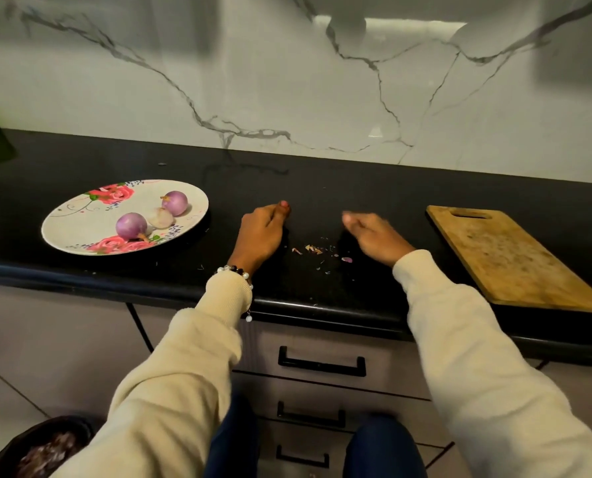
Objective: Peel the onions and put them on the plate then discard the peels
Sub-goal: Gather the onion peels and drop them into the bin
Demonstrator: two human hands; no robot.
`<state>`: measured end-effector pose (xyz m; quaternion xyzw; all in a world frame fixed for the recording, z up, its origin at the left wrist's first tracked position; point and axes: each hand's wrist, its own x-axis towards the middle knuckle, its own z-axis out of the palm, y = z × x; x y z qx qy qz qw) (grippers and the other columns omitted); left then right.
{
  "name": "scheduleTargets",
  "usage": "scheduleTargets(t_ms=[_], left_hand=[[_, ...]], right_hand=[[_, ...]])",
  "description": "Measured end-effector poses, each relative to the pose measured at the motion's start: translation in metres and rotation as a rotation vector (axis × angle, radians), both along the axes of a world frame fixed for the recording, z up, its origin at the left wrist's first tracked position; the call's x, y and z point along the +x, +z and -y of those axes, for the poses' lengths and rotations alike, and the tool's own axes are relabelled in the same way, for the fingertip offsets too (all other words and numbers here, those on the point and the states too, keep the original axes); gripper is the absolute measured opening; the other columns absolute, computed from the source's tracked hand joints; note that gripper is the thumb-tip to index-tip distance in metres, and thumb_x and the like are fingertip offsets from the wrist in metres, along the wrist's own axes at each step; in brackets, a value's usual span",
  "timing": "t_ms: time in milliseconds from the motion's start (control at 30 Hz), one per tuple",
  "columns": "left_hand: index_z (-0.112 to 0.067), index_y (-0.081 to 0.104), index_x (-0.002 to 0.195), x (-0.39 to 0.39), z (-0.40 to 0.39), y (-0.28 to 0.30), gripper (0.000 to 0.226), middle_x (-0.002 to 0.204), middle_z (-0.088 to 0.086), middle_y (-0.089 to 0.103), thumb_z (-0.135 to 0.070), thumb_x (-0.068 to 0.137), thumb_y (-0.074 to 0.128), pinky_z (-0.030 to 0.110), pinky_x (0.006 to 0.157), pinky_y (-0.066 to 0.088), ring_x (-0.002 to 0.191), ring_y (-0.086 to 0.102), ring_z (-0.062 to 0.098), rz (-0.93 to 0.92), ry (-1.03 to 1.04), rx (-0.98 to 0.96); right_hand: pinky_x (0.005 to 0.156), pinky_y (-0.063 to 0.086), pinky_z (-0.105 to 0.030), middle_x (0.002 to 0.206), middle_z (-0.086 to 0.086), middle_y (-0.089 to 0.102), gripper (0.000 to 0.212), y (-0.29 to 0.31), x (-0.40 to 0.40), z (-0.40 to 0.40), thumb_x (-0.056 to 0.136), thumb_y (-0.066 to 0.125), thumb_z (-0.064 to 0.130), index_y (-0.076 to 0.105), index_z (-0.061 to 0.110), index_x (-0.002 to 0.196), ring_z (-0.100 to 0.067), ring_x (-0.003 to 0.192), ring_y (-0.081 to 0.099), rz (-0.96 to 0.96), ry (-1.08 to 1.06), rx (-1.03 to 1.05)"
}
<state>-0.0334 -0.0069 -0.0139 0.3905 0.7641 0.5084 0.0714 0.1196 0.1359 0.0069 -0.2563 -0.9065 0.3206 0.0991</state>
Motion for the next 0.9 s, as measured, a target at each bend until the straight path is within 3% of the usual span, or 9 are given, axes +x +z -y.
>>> scheduleTargets(t_ms=[67, 133, 267, 333, 433, 567, 667, 800, 900], left_hand=[[-0.019, 0.060, 0.098, 0.008, 0.004, -0.001, 0.032, 0.092, 0.005, 0.062, -0.037, 0.105, 0.035, 0.022, 0.077, 0.045, 0.081, 0.057, 0.011, -0.036, -0.043, -0.012], [-0.015, 0.066, 0.112, 0.017, 0.008, -0.005, 0.035, 0.107, 0.005, 0.069, -0.035, 0.104, 0.039, 0.027, 0.090, 0.052, 0.092, 0.067, 0.012, 0.077, -0.112, 0.092], [-0.006, 0.067, 0.114, 0.023, 0.019, -0.007, 0.038, 0.110, 0.010, 0.070, -0.033, 0.103, 0.043, 0.036, 0.095, 0.053, 0.105, 0.068, 0.020, 0.442, -0.005, 0.376], [-0.007, 0.068, 0.114, 0.019, 0.025, -0.007, 0.040, 0.112, 0.009, 0.071, -0.037, 0.102, 0.044, 0.036, 0.099, 0.051, 0.108, 0.066, 0.020, 0.513, 0.069, 0.444], [-0.015, 0.069, 0.109, 0.017, 0.034, -0.008, 0.037, 0.115, 0.005, 0.070, -0.039, 0.103, 0.041, 0.038, 0.104, 0.047, 0.110, 0.065, 0.016, 0.518, 0.102, 0.431], [-0.024, 0.071, 0.104, 0.018, 0.032, -0.010, 0.038, 0.110, 0.000, 0.070, -0.048, 0.100, 0.041, 0.045, 0.104, 0.046, 0.107, 0.065, 0.015, 0.485, 0.136, 0.371], [-0.016, 0.068, 0.113, 0.025, 0.036, -0.005, 0.046, 0.118, 0.007, 0.068, -0.049, 0.101, 0.038, 0.045, 0.105, 0.045, 0.111, 0.064, 0.018, 0.467, 0.101, 0.356], [-0.010, 0.056, 0.134, 0.030, 0.041, -0.001, 0.065, 0.134, 0.010, 0.059, -0.058, 0.095, 0.035, 0.043, 0.110, 0.040, 0.122, 0.057, 0.020, 0.391, -0.041, 0.259], [-0.026, 0.060, 0.103, 0.034, 0.041, 0.000, 0.050, 0.113, 0.003, 0.062, -0.065, 0.093, 0.031, 0.042, 0.106, 0.043, 0.108, 0.058, 0.015, 0.236, -0.130, 0.085]], right_hand=[[0.120, 0.014, -0.038, 0.160, -0.017, 0.025, 0.052, -0.008, -0.006, 0.018, 0.109, 0.027, 0.032, 0.031, 0.003, 0.151, -0.030, 0.150, 0.018, 0.221, -0.017, 0.147], [0.121, 0.008, -0.039, 0.163, -0.018, 0.015, 0.052, -0.018, -0.014, 0.040, 0.109, 0.027, 0.028, 0.023, 0.000, 0.153, -0.029, 0.152, 0.008, 0.248, 0.081, 0.210], [0.113, 0.024, -0.018, 0.153, -0.004, 0.036, 0.043, -0.010, -0.018, 0.062, 0.107, 0.036, 0.013, 0.036, 0.002, 0.149, -0.017, 0.145, 0.029, -0.163, 0.208, -0.234], [0.118, 0.023, -0.027, 0.155, -0.008, 0.038, 0.044, -0.004, -0.020, 0.048, 0.107, 0.038, 0.017, 0.038, 0.004, 0.149, -0.021, 0.146, 0.030, -0.225, 0.032, -0.257], [0.119, 0.019, -0.040, 0.159, -0.015, 0.029, 0.047, -0.006, -0.023, 0.036, 0.108, 0.034, 0.025, 0.034, 0.005, 0.150, -0.032, 0.148, 0.024, 0.061, -0.054, -0.016], [0.120, 0.005, -0.033, 0.164, -0.014, 0.012, 0.050, -0.015, -0.023, 0.069, 0.109, 0.031, 0.022, 0.021, 0.005, 0.155, -0.026, 0.152, 0.006, 0.225, 0.284, 0.156], [0.120, 0.016, -0.031, 0.158, -0.010, 0.032, 0.044, -0.005, -0.008, 0.066, 0.107, 0.037, 0.017, 0.036, 0.009, 0.150, -0.019, 0.149, 0.024, 0.128, 0.444, 0.037], [0.113, 0.034, -0.031, 0.138, -0.008, 0.058, 0.034, 0.002, 0.031, 0.046, 0.105, 0.042, 0.013, 0.058, 0.010, 0.135, -0.020, 0.133, 0.049, -0.198, 0.185, -0.127], [0.115, 0.026, -0.036, 0.149, -0.014, 0.046, 0.041, -0.006, 0.044, 0.049, 0.107, 0.038, 0.021, 0.046, 0.005, 0.144, -0.029, 0.142, 0.037, -0.103, -0.148, -0.031]])
